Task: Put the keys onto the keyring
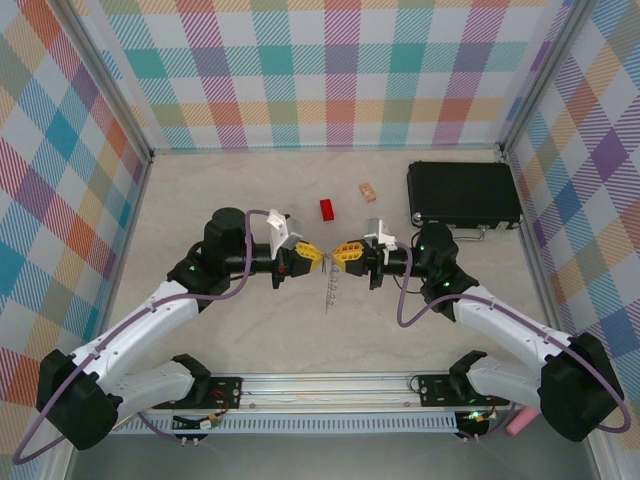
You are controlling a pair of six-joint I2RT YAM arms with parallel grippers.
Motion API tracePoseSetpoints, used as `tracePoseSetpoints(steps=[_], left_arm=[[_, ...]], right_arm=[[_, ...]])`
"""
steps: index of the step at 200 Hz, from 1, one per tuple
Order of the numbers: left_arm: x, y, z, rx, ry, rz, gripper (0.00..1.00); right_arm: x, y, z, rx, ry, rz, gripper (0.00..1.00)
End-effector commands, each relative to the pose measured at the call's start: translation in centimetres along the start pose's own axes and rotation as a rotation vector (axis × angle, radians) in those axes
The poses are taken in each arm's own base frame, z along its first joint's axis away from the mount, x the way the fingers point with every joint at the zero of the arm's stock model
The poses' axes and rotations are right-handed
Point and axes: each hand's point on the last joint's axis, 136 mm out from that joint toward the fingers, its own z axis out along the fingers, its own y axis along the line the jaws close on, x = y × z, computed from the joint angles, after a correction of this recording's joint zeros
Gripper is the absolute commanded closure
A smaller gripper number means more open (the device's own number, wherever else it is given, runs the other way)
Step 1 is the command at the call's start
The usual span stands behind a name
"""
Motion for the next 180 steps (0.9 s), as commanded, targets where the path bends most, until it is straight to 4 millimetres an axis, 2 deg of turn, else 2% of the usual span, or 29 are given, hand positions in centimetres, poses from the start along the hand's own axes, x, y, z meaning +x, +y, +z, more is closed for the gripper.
tracePoseSetpoints(steps=[1,48,180], left_arm=[[-0.5,-0.3,-0.1,0.022,-0.021,0.01,1.0],[-0.4,-0.7,0.0,0.053,-0.017,0.009,1.0],[-0.5,0.5,-0.4,-0.032,-0.03,0.01,1.0]], right_arm=[[-1.3,0.5,0.3,-0.032,-0.033,-0.032,1.0],[-1.3,0.5,0.3,-0.031,-0.033,-0.031,1.0],[-1.4,0.5,-0.1,-0.003,-0.04,-0.043,1.0]])
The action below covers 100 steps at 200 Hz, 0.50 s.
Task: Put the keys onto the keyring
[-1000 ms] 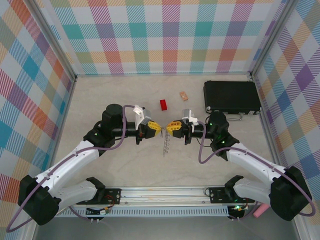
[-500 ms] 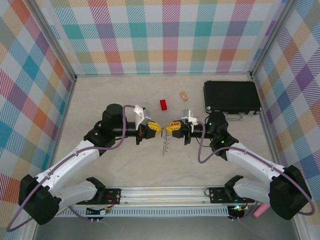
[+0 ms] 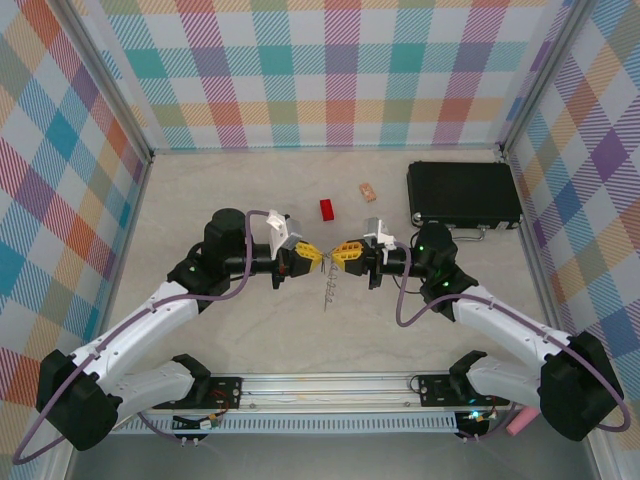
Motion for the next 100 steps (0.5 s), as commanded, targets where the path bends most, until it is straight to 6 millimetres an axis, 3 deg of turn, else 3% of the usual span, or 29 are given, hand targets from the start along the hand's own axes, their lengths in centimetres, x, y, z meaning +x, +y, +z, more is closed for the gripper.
tracePoseSetpoints(steps=[1,49,100], left_arm=[[-0.67,0.36,-0.4,-0.02,-0.03,0.009,1.0],[-1.41,0.53,-0.84,-0.046,-0.069,0.022,1.0],[-0.8,0.31,-0.4,-0.01,-0.041,0.003,1.0]], right_arm=[[-1.4,0.65,-0.16,-0.015,-0.041,-0.044,1.0],[-1.3,0.52,-0.15,-0.009,-0.039,-0.042,1.0],[-1.48,0.64,-0.16,-0.017,-0.041,-0.044,1.0]])
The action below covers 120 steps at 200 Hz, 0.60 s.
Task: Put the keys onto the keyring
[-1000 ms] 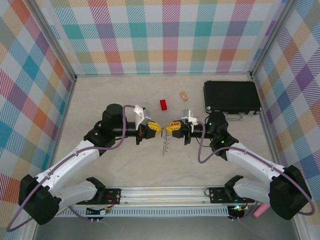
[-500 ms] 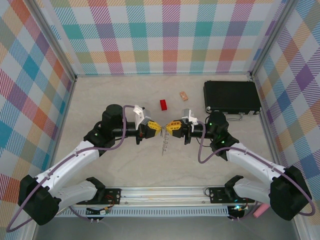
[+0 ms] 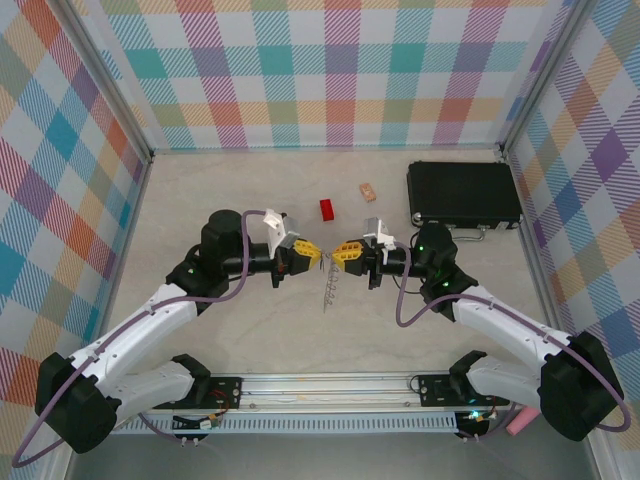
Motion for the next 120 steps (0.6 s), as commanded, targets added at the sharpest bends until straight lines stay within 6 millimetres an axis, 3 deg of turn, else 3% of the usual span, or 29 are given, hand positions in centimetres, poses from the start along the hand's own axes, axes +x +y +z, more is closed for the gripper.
tracePoseSetpoints(steps=[1,120], left_arm=[[-0.3,-0.1,-0.1,0.02,-0.01,-0.004,1.0],[-0.4,-1.1,-0.1,0.083,-0.009,0.001,1.0]], right_arm=[[-1.5,0.6,-0.2,-0.018,-0.041,-0.044,1.0],[-1.3,0.2,0.0,-0.007,-0.036,-0.036,1.0]])
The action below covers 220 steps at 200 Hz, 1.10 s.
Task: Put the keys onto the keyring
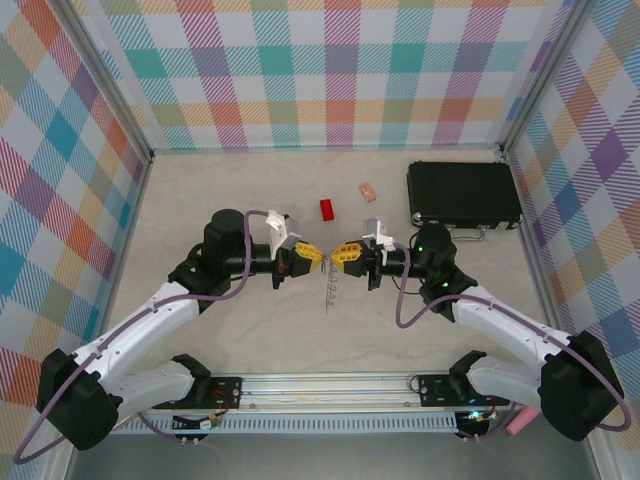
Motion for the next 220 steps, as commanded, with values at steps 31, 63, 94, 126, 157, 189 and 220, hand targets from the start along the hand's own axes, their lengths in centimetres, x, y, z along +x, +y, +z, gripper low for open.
tracePoseSetpoints(steps=[31,63,94,126,157,189,220], left_arm=[[-1.0,0.0,-0.5,-0.007,-0.023,0.02,1.0],[-1.1,0.4,-0.6,-0.038,-0.03,0.023,1.0],[-1.1,0.6,-0.8,-0.058,-0.034,0.028,1.0],[-1.1,0.6,-0.8,-0.057,-0.034,0.027,1.0],[-1.0,0.5,-0.7,-0.05,-0.03,0.023,1.0],[-0.9,0.5,-0.5,-0.038,-0.025,0.014,1.0],[-0.9,0.4,-0.5,-0.028,-0.026,0.014,1.0]], right_arm=[[-1.3,0.0,-0.1,0.011,-0.037,-0.037,1.0],[-1.3,-0.1,-0.3,0.032,-0.041,-0.046,1.0],[-1.3,-0.2,-0.3,0.042,-0.042,-0.05,1.0],[-1.2,-0.3,-0.3,0.046,-0.04,-0.048,1.0],[-1.2,-0.4,-0.3,0.05,-0.04,-0.046,1.0],[-1.2,0.0,-0.2,0.026,-0.038,-0.042,1.0],[-1.2,0.1,-0.2,0.016,-0.037,-0.038,1.0]])
